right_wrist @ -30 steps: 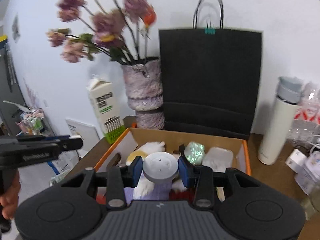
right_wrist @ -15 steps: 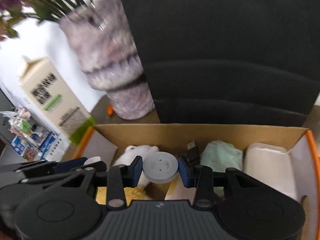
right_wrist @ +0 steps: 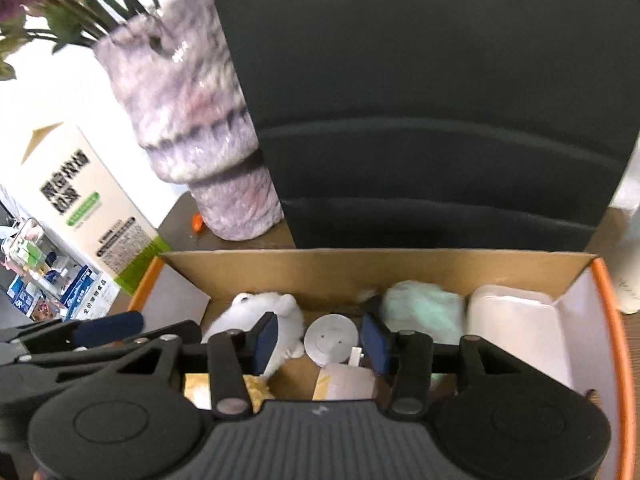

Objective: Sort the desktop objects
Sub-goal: 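Lower the lids into the box and open both tools, then withdraw both tools from the box toward the remaining lid and block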

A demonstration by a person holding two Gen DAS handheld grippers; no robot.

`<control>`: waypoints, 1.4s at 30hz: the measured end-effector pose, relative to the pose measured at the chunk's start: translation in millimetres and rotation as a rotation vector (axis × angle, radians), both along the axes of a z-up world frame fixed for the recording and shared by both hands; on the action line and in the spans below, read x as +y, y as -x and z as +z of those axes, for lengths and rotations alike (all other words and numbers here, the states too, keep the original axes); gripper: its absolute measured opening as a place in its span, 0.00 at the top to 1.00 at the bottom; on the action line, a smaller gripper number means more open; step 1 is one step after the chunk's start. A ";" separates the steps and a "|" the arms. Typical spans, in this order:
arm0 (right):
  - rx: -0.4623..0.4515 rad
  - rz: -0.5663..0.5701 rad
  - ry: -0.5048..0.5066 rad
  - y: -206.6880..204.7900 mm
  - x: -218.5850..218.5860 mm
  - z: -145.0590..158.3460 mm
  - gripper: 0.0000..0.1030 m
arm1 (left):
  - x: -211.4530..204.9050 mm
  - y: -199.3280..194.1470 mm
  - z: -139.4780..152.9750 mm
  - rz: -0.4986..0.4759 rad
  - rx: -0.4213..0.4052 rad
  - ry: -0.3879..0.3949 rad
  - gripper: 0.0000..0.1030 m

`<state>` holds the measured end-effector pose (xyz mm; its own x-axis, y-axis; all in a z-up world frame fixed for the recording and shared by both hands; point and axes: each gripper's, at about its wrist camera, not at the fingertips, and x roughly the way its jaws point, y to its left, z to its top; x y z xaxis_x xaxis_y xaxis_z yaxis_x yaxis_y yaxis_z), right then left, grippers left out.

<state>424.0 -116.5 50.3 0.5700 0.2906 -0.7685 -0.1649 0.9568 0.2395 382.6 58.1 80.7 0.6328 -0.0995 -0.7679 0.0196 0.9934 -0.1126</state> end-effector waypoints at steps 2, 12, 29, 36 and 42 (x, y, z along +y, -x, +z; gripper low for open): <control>-0.012 0.001 0.014 8.9 -2.5 11.3 0.48 | -1.0 10.8 12.6 0.015 -0.013 -0.018 0.17; -0.127 -0.059 0.165 98.9 -51.9 68.9 0.19 | 5.8 88.9 62.7 0.081 -0.050 -0.075 0.00; -0.275 -0.020 0.105 322.5 -82.3 82.0 0.14 | -42.9 303.8 56.6 0.045 -0.232 -0.117 0.00; -0.356 0.069 0.120 435.0 -76.3 41.0 0.13 | -66.1 411.0 18.1 0.002 -0.341 -0.117 0.00; -0.360 -0.001 0.171 507.1 -76.0 1.2 0.09 | -78.8 484.6 -17.0 0.010 -0.395 -0.194 0.00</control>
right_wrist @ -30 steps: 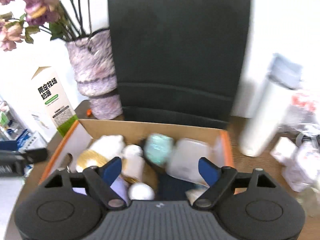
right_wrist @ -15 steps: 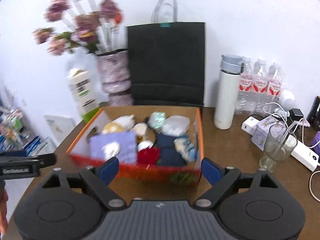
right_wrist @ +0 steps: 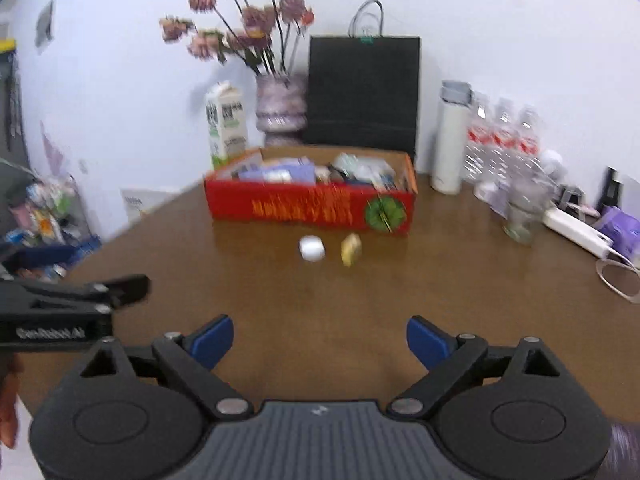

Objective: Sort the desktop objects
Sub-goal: 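Withdraw both tools from the box toward the remaining lid and block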

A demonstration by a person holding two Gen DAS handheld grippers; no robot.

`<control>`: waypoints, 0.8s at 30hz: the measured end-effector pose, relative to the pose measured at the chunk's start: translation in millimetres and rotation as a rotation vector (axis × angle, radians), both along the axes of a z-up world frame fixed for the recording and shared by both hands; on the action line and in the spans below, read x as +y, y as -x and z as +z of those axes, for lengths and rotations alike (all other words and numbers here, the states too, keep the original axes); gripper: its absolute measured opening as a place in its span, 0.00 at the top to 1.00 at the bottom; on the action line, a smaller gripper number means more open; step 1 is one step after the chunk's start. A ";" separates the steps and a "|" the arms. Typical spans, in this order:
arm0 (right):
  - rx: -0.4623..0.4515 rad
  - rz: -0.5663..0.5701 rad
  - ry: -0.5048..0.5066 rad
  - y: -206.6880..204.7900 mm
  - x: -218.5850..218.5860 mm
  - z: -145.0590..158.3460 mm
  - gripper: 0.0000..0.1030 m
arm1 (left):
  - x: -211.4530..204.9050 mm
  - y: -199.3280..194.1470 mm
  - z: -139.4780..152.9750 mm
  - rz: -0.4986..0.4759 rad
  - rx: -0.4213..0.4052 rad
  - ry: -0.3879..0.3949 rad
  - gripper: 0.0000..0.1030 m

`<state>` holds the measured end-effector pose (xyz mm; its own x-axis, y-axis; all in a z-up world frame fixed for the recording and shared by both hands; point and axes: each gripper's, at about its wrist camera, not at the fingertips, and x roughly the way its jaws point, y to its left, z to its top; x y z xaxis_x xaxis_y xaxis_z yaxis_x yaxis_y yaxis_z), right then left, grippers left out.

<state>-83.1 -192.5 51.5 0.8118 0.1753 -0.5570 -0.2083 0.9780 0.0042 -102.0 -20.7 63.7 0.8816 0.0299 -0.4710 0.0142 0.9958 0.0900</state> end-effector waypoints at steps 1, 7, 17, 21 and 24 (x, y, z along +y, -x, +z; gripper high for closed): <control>-0.007 -0.008 0.015 12.0 1.4 -6.0 0.09 | 1.1 8.8 -5.7 0.016 0.007 0.012 0.00; 0.007 -0.038 -0.003 65.9 2.7 -32.5 0.09 | -1.8 51.9 -25.0 -0.023 0.067 0.080 0.00; -0.019 -0.006 0.017 93.6 12.0 -34.2 0.08 | -6.5 73.9 -24.3 -0.022 0.056 0.049 0.00; -0.005 -0.015 -0.002 86.9 9.2 -38.7 0.08 | -1.4 64.0 -29.7 -0.010 0.084 0.062 0.00; 0.001 -0.030 -0.011 79.0 4.6 -40.3 0.08 | 4.1 51.8 -33.1 -0.025 0.094 0.076 0.00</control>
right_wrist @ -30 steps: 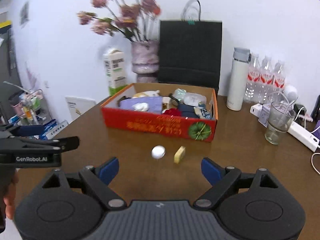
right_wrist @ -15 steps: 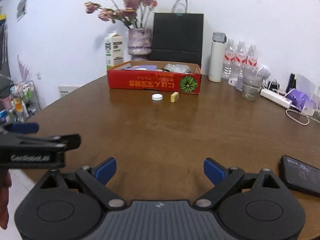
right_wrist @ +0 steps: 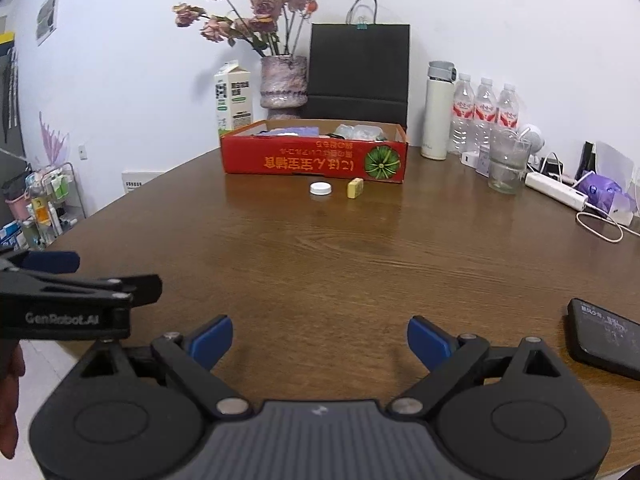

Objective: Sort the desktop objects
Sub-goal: 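Withdraw both tools from the box toward the remaining lid and block, then grasp the small white lid with the left tool while the right tool grasps the yellow block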

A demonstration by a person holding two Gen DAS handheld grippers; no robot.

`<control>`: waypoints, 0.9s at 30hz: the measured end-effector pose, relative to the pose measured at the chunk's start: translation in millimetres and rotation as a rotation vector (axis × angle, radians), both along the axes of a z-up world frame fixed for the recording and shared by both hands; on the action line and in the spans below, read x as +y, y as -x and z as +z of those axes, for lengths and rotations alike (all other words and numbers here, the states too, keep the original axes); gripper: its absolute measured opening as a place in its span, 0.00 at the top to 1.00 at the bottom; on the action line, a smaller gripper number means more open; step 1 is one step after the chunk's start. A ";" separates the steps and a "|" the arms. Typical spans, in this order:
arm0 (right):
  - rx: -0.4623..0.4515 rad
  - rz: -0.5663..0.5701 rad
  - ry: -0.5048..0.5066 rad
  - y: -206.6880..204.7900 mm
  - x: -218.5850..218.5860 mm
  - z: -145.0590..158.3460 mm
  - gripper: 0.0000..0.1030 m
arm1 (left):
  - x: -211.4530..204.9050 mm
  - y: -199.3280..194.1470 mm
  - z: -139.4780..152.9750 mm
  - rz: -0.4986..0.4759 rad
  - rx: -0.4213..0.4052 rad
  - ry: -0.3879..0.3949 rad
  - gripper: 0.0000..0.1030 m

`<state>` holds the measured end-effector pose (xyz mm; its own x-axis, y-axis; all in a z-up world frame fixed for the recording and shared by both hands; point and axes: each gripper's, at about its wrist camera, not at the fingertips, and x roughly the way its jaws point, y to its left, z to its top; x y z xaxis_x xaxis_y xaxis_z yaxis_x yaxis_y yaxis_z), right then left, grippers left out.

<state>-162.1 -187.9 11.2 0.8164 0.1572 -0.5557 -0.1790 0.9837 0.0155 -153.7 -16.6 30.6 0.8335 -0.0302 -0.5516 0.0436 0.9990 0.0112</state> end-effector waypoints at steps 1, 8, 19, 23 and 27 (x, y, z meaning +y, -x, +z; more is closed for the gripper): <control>0.000 -0.005 0.002 -4.8 -1.4 0.0 0.08 | 2.7 -5.4 0.1 -0.003 -0.004 0.003 0.00; -0.030 0.019 0.010 -50.8 -4.4 4.9 0.12 | 6.8 -54.1 4.6 -0.066 -0.005 0.022 0.00; 0.024 0.032 -0.044 -189.8 -11.7 -1.2 0.39 | -22.6 -177.3 -2.3 -0.249 0.029 -0.054 0.15; 0.060 0.029 -0.067 -238.3 -9.5 -8.9 0.45 | -31.4 -217.7 -14.2 -0.299 0.063 -0.046 0.29; 0.100 0.028 -0.085 -278.7 -8.8 -15.9 0.53 | -38.3 -250.6 -24.0 -0.343 0.089 -0.001 0.37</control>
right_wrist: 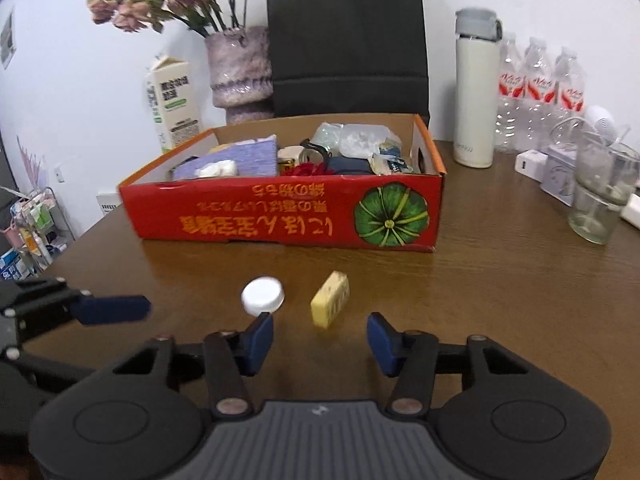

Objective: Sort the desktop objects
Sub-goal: 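Grasp the small white lid with the left tool while the right tool grasps the yellow block, then lift the lid and yellow block and carry both over the cardboard box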

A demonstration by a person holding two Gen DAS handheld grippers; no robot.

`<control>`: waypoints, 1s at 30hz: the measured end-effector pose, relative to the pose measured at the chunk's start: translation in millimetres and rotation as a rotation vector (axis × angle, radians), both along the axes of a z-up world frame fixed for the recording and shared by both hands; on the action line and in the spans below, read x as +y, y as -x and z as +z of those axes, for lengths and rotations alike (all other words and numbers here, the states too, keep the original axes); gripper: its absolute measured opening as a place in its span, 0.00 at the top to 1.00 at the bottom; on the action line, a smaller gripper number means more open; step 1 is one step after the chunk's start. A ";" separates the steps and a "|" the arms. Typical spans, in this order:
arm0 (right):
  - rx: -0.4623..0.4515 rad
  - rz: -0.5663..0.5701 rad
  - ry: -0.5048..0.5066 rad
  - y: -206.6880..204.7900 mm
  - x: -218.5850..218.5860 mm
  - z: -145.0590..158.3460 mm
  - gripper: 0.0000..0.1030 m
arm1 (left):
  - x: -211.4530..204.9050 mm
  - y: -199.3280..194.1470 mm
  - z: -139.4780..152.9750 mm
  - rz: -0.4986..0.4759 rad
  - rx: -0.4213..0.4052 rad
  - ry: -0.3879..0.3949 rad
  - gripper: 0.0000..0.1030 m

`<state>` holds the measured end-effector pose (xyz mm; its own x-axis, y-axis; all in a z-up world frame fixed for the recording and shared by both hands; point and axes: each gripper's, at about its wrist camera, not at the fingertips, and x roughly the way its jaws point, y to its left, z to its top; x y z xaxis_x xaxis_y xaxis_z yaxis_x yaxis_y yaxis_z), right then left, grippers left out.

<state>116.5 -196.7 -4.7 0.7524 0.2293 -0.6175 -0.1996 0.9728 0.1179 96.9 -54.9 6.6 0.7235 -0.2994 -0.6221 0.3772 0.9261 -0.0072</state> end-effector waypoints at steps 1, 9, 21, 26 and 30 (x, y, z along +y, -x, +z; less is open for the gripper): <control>0.007 -0.005 0.001 -8.4 0.1 -1.7 0.56 | -0.8 -7.3 -2.1 -0.003 0.007 0.016 0.38; 0.004 -0.011 -0.036 -31.2 -9.9 -8.4 0.90 | -16.5 -46.2 -13.7 -0.021 0.019 0.043 0.70; -0.040 0.011 -0.017 -18.0 -3.9 -1.0 0.90 | -9.9 -42.7 0.2 0.097 -0.006 0.058 0.73; -0.084 0.015 -0.007 15.0 -1.7 14.3 0.90 | 11.7 -6.0 16.4 0.180 -0.038 0.076 0.73; -0.105 0.015 -0.019 51.4 -2.7 25.4 0.90 | 22.2 34.1 26.7 0.205 -0.059 0.080 0.73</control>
<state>65.1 -199.4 20.7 0.8091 0.2521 -0.5309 -0.2266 0.9673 0.1139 62.8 -32.7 33.3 0.8084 -0.1891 -0.5574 0.1832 0.9808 -0.0671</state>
